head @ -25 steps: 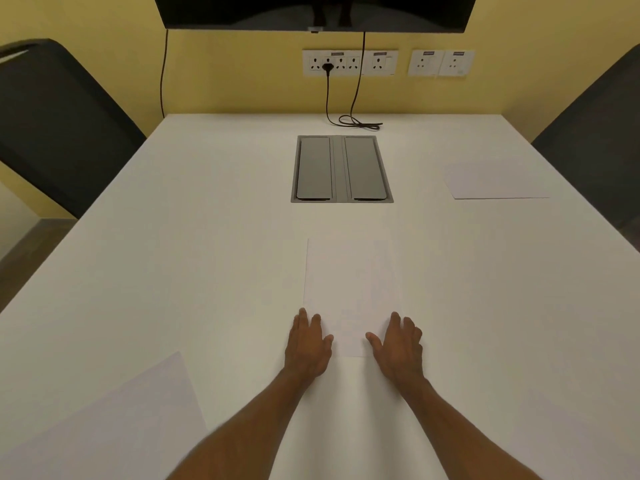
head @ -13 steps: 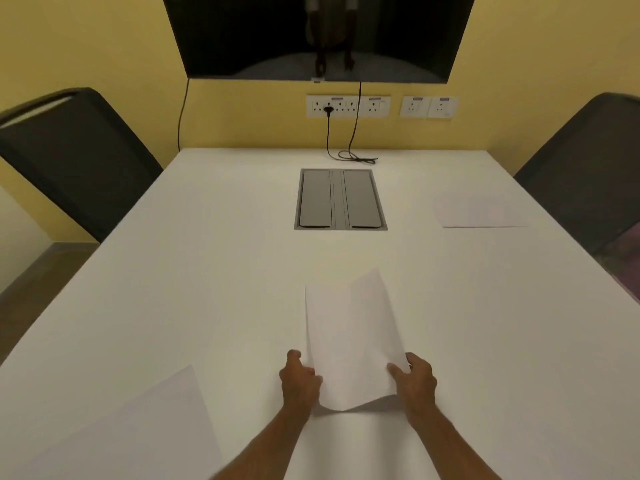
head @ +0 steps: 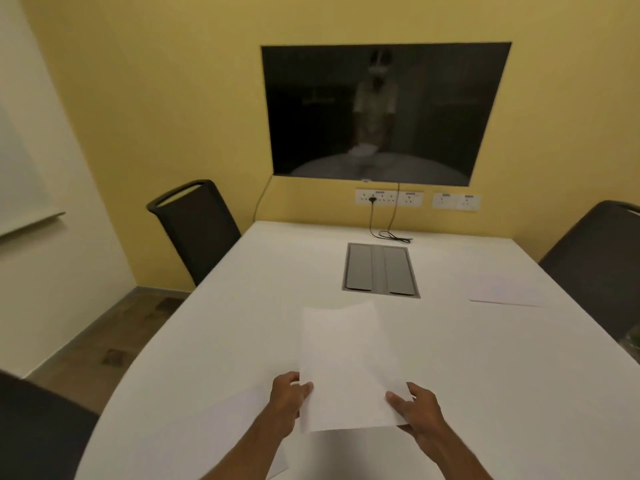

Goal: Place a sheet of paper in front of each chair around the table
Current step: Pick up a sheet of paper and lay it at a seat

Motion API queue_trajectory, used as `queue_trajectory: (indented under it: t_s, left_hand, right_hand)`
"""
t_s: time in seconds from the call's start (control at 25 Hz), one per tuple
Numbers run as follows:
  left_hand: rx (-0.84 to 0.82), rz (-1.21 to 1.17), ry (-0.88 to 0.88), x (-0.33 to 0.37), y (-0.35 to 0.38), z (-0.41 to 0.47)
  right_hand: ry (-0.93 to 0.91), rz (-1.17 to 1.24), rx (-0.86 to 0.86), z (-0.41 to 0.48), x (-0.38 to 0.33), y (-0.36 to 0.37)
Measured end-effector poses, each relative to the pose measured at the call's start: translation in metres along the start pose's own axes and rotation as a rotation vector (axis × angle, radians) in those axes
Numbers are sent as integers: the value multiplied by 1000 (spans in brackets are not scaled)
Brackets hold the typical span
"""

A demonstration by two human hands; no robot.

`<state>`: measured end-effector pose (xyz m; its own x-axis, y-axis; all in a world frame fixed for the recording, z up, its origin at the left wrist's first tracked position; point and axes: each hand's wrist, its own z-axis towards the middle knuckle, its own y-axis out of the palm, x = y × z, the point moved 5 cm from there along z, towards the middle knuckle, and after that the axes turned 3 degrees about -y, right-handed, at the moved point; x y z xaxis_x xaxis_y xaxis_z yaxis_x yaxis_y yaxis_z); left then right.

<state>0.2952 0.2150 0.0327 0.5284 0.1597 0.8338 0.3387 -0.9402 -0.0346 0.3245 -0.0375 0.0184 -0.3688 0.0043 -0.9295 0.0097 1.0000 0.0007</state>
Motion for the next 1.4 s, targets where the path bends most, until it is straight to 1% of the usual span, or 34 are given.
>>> queue_trajectory:
  t_s: [0.12,0.24,0.48,0.76,0.96,1.2,1.32,1.4]
  left_hand:
    - [34,-38,53,16,-62,-28]
    - [110,-78,90,29,-139,-61]
    - [259,-115,167,39,-309,-137]
    - [509,-120,258,21,-521,-229]
    - [643,-146,258,-3,-650,-281]
    - [750,-258,252,-31,-761,-314]
    - [788,-293,239,-37,-811,-307]
    - [800,-288,225,-34,-841,-293]
  right_hand:
    - [-4,-56,-98,-23,-21,54]
    - [-41,-102,-181,-46,-41,119]
    - [-113,-132,-345,-115,-65,282]
    - [-196,-157,-525,-235,-62,478]
    - [-178,-198,-683,-305,-56,601]
    - [-187,-288,-847,-363,-48,720]
    - [-169,-294,-902,-376,-40,770]
    - [-152,-292,-908,-376,-34,802]
